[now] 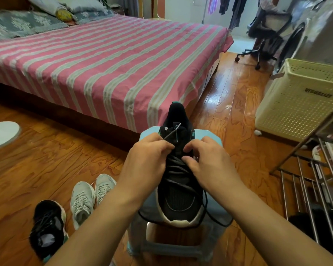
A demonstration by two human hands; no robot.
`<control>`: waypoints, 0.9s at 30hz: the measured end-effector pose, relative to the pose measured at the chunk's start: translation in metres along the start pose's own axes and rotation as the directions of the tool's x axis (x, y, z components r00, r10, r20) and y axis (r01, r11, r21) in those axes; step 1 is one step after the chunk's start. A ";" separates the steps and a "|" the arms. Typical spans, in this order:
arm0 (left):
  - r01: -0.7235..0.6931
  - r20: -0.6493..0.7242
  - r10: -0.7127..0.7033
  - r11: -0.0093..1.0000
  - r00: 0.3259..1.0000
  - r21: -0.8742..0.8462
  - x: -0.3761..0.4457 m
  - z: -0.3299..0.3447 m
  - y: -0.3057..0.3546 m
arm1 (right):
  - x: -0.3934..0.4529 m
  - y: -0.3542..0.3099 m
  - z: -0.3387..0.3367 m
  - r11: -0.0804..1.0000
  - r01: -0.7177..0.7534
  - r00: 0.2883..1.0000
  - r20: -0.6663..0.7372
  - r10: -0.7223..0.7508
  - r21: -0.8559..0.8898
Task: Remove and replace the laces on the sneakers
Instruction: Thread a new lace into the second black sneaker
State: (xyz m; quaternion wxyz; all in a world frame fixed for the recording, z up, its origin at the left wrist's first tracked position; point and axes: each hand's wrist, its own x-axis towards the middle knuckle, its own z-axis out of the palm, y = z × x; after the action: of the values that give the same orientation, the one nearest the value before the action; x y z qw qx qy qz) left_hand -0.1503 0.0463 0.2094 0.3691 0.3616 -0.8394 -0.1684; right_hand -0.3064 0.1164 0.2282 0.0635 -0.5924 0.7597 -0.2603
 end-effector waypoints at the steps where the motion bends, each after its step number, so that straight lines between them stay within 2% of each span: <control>1: 0.025 -0.027 -0.025 1.000 0.999 -0.015 0.001 0.000 -0.001 | 0.000 -0.001 0.001 1.000 -0.005 1.000 0.004 0.005 0.008; 3: 0.107 -0.051 -0.110 0.993 0.993 -0.051 0.004 -0.001 -0.004 | 0.000 0.000 0.003 0.999 -0.015 1.000 0.000 0.015 0.038; 5: 0.157 -0.019 -0.159 0.984 0.987 -0.085 0.004 -0.001 -0.005 | 0.002 0.002 0.004 0.998 -0.032 0.999 0.002 0.032 0.063; 9: 0.165 0.016 -0.165 0.981 0.986 -0.098 0.002 -0.003 -0.006 | 0.004 0.002 0.006 0.990 -0.065 0.998 0.010 0.064 0.122; 14: 0.147 0.022 -0.147 0.989 0.989 -0.001 0.007 -0.002 0.001 | 0.007 0.002 0.014 0.985 -0.089 0.996 -0.009 0.092 0.150; 18: 0.213 0.004 -0.214 0.977 0.977 0.022 0.007 0.002 0.005 | 0.005 0.001 0.017 0.978 -0.128 0.990 -0.032 0.135 0.167; 21: 0.248 0.054 -0.245 0.966 0.968 -0.076 0.010 0.001 0.002 | 0.003 0.001 0.017 0.933 -0.221 0.973 0.002 0.230 0.283; 24: 0.276 0.037 -0.274 0.947 0.961 -0.162 0.008 0.004 0.002 | 0.002 0.000 0.018 0.796 -0.344 0.933 0.083 0.351 0.499; 25: 0.292 0.017 -0.294 0.937 0.956 -0.192 0.005 0.007 0.002 | 0.002 0.000 0.020 0.792 -0.353 0.927 0.075 0.366 0.498; 27: 0.314 -0.017 -0.326 0.924 0.945 -0.219 -0.001 0.012 0.005 | 0.002 -0.001 0.025 0.850 -0.325 0.937 0.015 0.350 0.415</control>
State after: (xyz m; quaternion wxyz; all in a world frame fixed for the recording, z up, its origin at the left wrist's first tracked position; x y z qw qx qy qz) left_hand -0.1611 0.0501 0.2034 0.3955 0.4563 -0.7361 -0.3059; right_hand -0.2963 0.1058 0.2072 0.2082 -0.4149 0.7816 -0.4167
